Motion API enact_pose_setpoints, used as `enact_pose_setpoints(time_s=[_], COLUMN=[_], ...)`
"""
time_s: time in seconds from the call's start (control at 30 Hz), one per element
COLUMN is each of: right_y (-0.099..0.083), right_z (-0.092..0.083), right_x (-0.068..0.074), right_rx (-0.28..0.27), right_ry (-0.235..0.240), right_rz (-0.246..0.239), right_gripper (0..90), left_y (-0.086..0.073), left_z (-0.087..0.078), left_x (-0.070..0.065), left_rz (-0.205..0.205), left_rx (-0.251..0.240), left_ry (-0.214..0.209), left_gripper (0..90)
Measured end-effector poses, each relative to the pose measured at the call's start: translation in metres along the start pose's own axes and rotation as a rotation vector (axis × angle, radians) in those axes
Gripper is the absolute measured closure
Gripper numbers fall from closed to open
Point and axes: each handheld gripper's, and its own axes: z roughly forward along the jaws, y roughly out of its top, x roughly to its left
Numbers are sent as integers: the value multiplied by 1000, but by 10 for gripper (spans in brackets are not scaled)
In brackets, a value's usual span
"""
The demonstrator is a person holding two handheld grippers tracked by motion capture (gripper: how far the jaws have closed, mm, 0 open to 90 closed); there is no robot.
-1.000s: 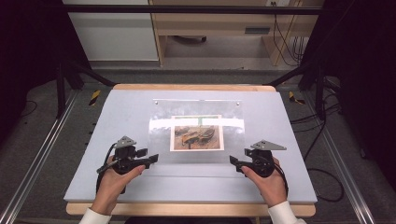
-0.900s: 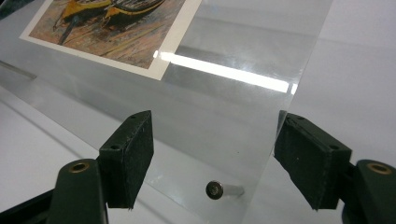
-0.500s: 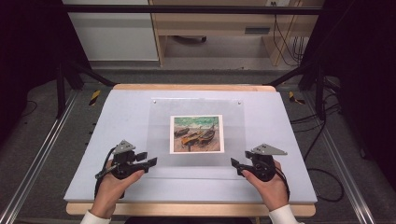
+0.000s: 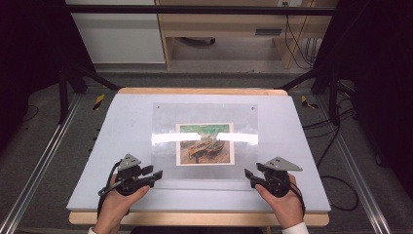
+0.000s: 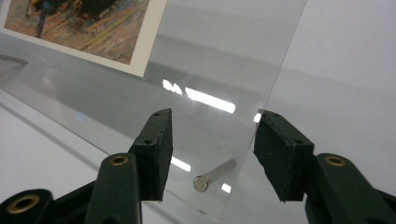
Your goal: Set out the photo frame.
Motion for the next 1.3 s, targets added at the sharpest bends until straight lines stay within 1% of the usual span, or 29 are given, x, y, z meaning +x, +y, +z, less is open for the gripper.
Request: enact_pose_setpoints(time_s=[0.1,0.2,0.27,0.3,0.37,0.4,0.43,0.5,0.67,0.7,0.77,0.83,1.0,1.03,1.07,1.1,1.13,1.17,1.3], right_y=[-4,-7,-10,-12,-13,-14,-14,-15,-18,-19,-20,-21,-25,-26,-27,-27,-28,-29,-30], right_z=[-4,-9,-11,-12,-13,-13,-14,-15,-16,-17,-18,-18,-21,-21,-21,-21,-22,-22,-23], right_x=[3,4,6,7,8,8,9,9,10,10,10,11,12,12,13,13,13,13,14], right_rx=[0,2,4,5,8,10,12,14,14,15,18,23,37,40,47,49,54,54,64], right_ry=[-14,-27,-33,-35,-36,-41,-42,-40,-43,-42,-40,-37,-29,-28,-24,-24,-22,-21,-20], right_rz=[6,-1,-3,-2,0,-7,-1,4,6,13,2,8,3,-5,0,-5,5,-3,-7], right_gripper=[537,587,610,623,635,638,647,655,669,671,673,675,679,679,679,679,679,679,678], left_y=[-3,-7,-9,-11,-12,-13,-13,-15,-18,-18,-19,-20,-24,-24,-25,-25,-25,-26,-27], left_z=[-2,-4,-5,-6,-6,-7,-7,-7,-8,-8,-8,-8,-8,-8,-8,-8,-8,-8,-7], left_x=[-2,-5,-8,-12,-14,-15,-15,-15,-16,-16,-16,-17,-17,-17,-17,-17,-17,-18,-19], left_rz=[5,8,16,-24,-21,-16,-16,-27,-25,-25,-20,-18,-16,-15,-12,-12,-10,-9,4], left_rx=[5,14,19,34,39,41,41,39,42,42,53,61,80,86,92,95,99,102,109], left_ry=[11,25,44,20,30,36,36,35,31,31,31,30,22,19,17,15,16,16,17], left_gripper=[556,587,599,606,615,616,617,622,630,631,632,633,638,638,638,639,638,638,636])
